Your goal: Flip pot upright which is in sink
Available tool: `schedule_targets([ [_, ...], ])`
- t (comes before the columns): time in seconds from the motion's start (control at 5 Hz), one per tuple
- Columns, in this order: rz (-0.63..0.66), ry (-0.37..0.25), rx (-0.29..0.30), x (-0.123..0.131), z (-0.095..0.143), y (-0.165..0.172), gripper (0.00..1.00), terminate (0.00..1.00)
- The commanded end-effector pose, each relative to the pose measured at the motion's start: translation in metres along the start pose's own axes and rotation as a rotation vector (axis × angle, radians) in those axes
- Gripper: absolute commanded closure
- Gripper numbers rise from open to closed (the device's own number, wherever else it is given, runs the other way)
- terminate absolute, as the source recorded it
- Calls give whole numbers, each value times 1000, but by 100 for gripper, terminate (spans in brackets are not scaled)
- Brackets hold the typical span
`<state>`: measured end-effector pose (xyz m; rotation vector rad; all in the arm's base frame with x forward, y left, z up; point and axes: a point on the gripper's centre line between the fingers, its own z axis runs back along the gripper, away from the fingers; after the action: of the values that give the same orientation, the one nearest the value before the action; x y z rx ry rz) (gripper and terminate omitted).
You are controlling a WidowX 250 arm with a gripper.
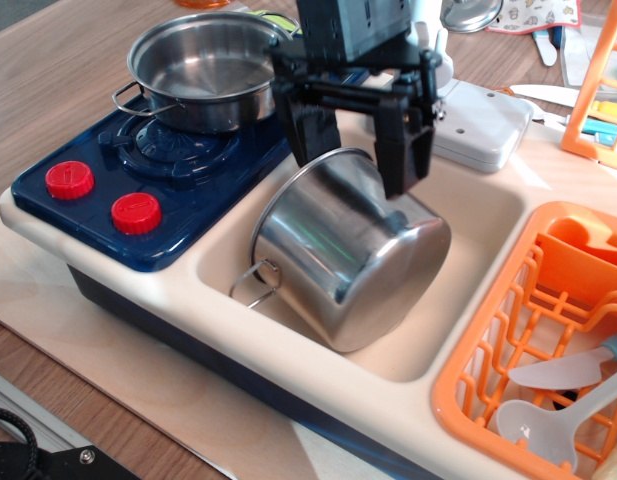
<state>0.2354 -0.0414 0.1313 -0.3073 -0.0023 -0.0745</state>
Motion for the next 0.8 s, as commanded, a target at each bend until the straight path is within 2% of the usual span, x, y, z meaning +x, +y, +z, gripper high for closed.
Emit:
schedule_targets([
  [0.0, 91, -91, -53, -3, -1, -13, 0, 0],
  [0.2, 125, -94, -36, -1, -3, -26, 0, 0],
  [0.4, 111, -146, 56, -1, -7, -39, 100, 0],
  [0.6, 35, -216, 261, 0, -7, -51, 100, 0],
])
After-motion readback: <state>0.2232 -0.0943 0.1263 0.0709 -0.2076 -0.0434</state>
